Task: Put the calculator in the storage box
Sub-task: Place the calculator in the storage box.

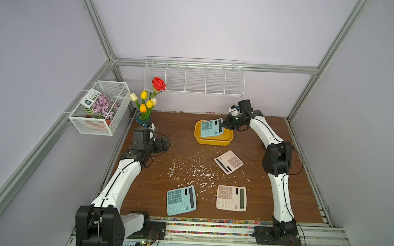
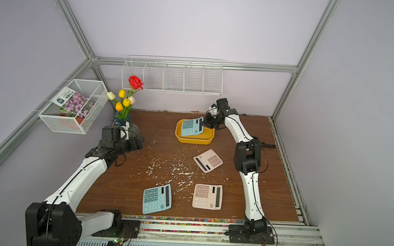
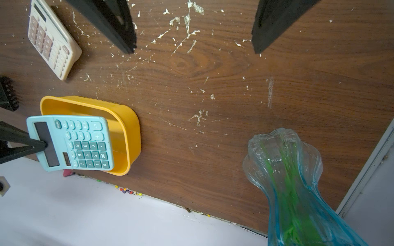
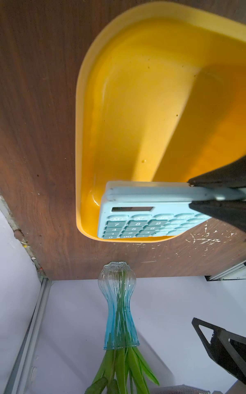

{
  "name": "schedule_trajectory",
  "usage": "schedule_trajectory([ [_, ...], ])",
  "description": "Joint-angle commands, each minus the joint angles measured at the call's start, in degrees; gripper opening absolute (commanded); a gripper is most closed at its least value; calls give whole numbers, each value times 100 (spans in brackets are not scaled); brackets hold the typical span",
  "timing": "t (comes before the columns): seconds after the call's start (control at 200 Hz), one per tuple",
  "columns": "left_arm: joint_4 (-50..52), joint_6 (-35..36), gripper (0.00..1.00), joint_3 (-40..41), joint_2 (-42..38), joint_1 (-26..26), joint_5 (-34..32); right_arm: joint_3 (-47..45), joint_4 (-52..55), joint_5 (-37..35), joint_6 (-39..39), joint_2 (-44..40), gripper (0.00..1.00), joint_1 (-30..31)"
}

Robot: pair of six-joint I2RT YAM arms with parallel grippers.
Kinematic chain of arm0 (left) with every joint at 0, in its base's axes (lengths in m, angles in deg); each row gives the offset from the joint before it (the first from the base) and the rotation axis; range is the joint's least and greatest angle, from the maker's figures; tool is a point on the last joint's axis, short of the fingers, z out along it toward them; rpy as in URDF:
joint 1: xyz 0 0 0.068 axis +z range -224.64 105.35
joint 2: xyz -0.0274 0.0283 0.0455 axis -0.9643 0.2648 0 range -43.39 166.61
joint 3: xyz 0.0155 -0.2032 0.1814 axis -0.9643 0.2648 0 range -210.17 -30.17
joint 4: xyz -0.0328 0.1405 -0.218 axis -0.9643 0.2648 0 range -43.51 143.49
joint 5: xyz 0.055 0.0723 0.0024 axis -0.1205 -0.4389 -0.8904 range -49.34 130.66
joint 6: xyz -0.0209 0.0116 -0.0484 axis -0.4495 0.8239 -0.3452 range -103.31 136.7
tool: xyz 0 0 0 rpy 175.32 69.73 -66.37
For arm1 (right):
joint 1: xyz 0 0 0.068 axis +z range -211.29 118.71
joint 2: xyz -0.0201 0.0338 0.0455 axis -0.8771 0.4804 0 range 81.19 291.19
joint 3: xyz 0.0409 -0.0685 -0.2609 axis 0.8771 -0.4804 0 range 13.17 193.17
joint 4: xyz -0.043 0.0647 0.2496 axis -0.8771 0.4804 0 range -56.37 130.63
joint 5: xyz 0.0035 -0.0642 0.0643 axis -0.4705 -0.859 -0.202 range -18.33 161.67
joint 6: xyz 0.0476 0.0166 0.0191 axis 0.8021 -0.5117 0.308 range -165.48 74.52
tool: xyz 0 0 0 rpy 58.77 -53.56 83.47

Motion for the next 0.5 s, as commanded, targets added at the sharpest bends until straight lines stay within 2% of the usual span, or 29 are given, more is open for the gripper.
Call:
schedule_trajectory([
  [0.0, -54, -32, 89, 34, -50, 36, -10, 180, -164, 80, 54, 109, 0, -67],
  [0.5, -63, -22, 89, 33, -3, 36, 18, 256, 291, 75, -446, 372, 0, -207],
])
